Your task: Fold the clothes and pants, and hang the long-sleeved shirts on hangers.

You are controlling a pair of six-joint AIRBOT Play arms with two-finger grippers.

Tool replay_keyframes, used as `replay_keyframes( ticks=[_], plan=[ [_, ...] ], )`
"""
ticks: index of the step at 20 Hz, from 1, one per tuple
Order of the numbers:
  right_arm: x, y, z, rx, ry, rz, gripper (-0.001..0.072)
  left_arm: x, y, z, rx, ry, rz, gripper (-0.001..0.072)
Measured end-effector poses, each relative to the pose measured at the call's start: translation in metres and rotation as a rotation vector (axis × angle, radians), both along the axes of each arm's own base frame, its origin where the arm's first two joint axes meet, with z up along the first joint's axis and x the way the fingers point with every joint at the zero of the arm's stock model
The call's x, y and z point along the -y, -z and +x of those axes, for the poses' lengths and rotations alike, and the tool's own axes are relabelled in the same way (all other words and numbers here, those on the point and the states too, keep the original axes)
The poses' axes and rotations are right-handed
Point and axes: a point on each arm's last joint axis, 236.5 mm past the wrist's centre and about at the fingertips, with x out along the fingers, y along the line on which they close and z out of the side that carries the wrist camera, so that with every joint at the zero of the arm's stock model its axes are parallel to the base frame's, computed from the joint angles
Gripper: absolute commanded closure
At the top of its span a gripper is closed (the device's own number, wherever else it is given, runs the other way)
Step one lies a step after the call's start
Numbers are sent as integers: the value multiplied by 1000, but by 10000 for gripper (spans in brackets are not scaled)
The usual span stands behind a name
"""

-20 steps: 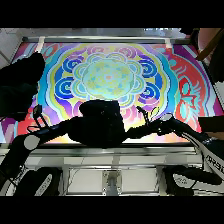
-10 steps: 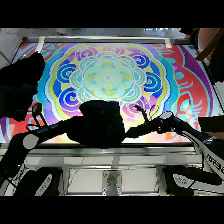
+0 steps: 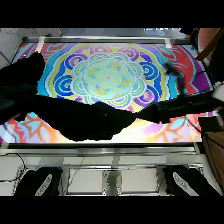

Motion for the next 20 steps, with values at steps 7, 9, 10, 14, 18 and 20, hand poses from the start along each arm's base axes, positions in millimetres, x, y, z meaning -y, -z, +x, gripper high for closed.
replay_keyframes(
  ticks=[7,9,10,14,18,20],
  plan=[
    [50,-84,-8,340,352,-157,685,12,-73,2,138,82,18,694],
    [65,-48,23,267,433,-228,685,13,-54,33,73,77,45,694],
    [70,-22,40,211,459,-262,685,19,-40,53,33,96,47,694],
    [76,69,126,38,588,-274,684,39,36,152,-72,127,56,693],
    [67,142,189,-54,618,-254,554,60,108,234,-76,126,-14,693],
    [64,167,212,-76,621,-248,379,62,134,263,-53,105,-35,605]
  ],
)
